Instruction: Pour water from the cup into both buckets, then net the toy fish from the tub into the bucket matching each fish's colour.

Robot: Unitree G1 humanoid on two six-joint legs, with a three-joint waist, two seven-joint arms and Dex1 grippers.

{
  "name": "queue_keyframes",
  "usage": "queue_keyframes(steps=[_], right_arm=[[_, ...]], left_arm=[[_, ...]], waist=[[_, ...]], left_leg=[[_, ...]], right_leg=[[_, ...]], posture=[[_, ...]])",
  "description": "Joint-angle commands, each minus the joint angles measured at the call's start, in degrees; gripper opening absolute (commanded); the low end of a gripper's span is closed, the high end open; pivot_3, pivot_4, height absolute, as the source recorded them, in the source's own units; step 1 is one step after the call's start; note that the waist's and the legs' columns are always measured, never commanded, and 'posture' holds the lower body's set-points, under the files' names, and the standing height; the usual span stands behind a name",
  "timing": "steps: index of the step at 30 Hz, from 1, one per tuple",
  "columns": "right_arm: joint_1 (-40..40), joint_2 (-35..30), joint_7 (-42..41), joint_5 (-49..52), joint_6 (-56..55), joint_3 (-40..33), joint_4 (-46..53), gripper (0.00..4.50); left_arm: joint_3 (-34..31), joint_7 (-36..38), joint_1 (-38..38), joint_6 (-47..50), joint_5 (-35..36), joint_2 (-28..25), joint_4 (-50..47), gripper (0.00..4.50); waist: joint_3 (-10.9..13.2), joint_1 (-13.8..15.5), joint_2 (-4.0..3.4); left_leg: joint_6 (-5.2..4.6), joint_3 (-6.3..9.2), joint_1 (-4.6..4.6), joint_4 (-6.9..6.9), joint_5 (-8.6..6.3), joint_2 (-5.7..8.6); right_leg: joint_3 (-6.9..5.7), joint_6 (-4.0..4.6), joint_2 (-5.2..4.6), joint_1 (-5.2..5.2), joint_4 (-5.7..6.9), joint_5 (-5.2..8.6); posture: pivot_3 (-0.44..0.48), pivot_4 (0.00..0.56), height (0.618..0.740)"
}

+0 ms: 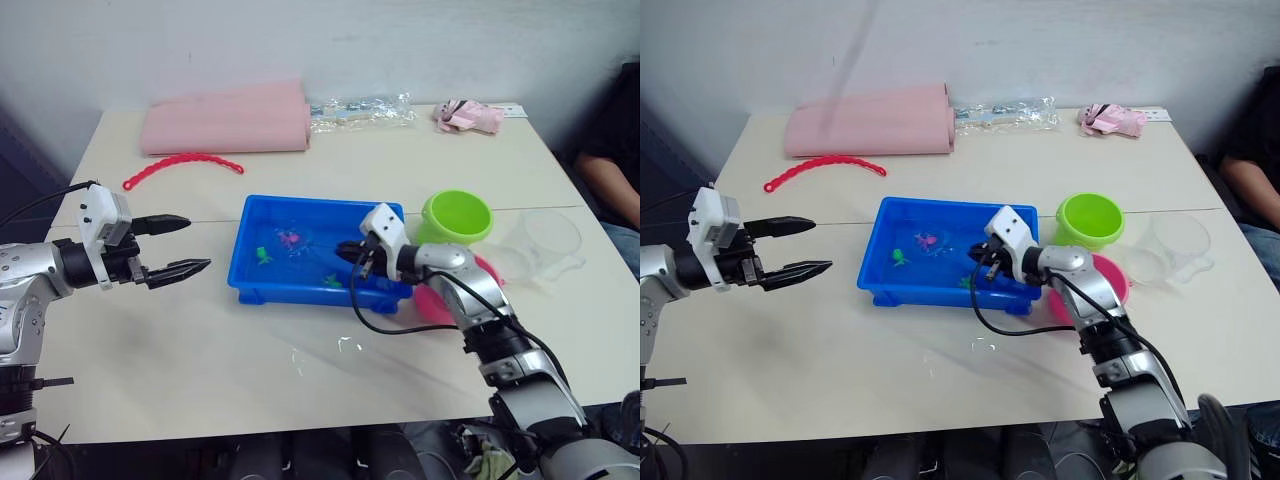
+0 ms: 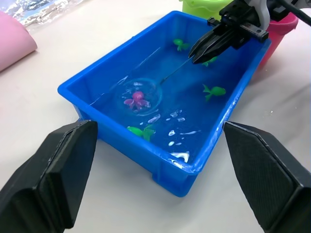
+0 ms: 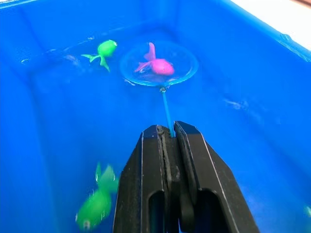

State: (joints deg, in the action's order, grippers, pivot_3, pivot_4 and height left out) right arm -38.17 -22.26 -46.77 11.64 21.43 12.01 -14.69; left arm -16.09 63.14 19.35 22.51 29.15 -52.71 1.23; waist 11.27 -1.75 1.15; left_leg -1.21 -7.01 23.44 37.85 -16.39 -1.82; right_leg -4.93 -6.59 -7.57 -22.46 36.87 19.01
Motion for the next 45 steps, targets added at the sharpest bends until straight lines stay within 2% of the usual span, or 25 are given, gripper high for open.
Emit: queue_keyframes(steps=[1, 7, 20, 27, 34, 37, 42, 45], right_arm=[[2.4, -3.2, -1.7, 3.4, 1.9, -5.0, 7.9, 0.0], [8.3, -8.3, -3.8, 9.1, 6.5, -10.9, 19.4, 0.0], [19.8, -14.4, -1.5, 12.2, 8.0, -18.5, 31.0, 0.0], [28.4, -18.3, -1.8, 18.5, 9.9, -29.4, 40.0, 0.0], [46.2, -20.6, -5.5, 24.2, 8.5, -49.1, 48.2, 0.0], [52.3, -20.3, -6.3, 23.9, 7.1, -55.0, 49.5, 0.0], [59.3, -18.3, -6.3, 21.7, 2.6, -60.1, 48.3, 0.0], [63.7, -18.5, -8.4, 15.3, -5.2, -60.0, 46.2, 0.0]], left_arm=[[0.5, 1.0, 2.2, -0.5, 0.4, 0.1, 0.5, 4.47], [3.1, 2.6, 5.7, -1.0, 1.2, 3.5, 1.2, 4.47], [11.0, 3.5, 13.6, -1.9, -0.7, 13.8, 4.9, 4.47], [14.0, 5.1, 15.5, -2.6, -1.4, 16.9, 6.4, 4.47], [16.1, 6.0, 15.9, -2.3, -0.7, 21.2, 6.1, 4.47], [16.8, 6.5, 16.1, -2.0, -0.6, 22.3, 6.3, 4.47], [17.6, 7.0, 16.6, -2.4, -1.1, 24.0, 7.4, 4.47], [17.9, 7.3, 17.2, -2.9, -1.5, 24.9, 8.4, 4.47]], waist=[[0.0, 0.1, 0.0], [0.0, 0.2, 0.01], [0.0, 0.4, 0.02], [0.0, 0.6, 0.01], [0.0, 2.2, 0.02], [0.0, 2.7, 0.02], [0.0, 2.8, 0.02], [0.0, 3.0, 0.01]], left_leg=[[-0.01, 0.0, 0.0, 0.0, 0.01, 0.0], [-0.02, -0.01, -0.01, 0.01, 0.01, 0.0], [-0.09, -0.07, -0.03, 0.14, 0.02, 0.02], [-0.1, -0.09, -0.02, 0.14, 0.01, 0.04], [-0.15, -0.05, -0.07, 0.2, 0.0, 0.06], [-0.21, -0.05, -0.14, 0.25, 0.0, 0.07], [-0.22, -0.03, -0.28, 0.24, -0.01, 0.06], [-0.22, -0.03, -0.28, 0.24, -0.01, 0.08]], right_leg=[[0.0, 0.0, 0.0, 0.0, 0.01, 0.0], [0.02, 0.0, 0.0, 0.0, 0.04, 0.0], [0.1, -0.03, 0.02, 0.01, 0.1, -0.02], [0.11, -0.04, 0.02, 0.02, 0.06, -0.02], [0.11, -0.06, 0.04, 0.12, -0.01, -0.03], [0.16, -0.11, 0.04, 0.2, -0.16, -0.06], [0.2, -0.13, 0.06, 0.33, -0.19, -0.08], [0.21, -0.13, 0.05, 0.33, -0.2, -0.08]], posture=[[0.0, 0.15, 0.74], [0.0, 0.15, 0.74], [0.0, 0.15, 0.74], [0.0, 0.15, 0.74], [0.0, 0.15, 0.74], [0.0, 0.15, 0.74], [0.0, 0.15, 0.74], [0.0, 0.15, 0.74]])
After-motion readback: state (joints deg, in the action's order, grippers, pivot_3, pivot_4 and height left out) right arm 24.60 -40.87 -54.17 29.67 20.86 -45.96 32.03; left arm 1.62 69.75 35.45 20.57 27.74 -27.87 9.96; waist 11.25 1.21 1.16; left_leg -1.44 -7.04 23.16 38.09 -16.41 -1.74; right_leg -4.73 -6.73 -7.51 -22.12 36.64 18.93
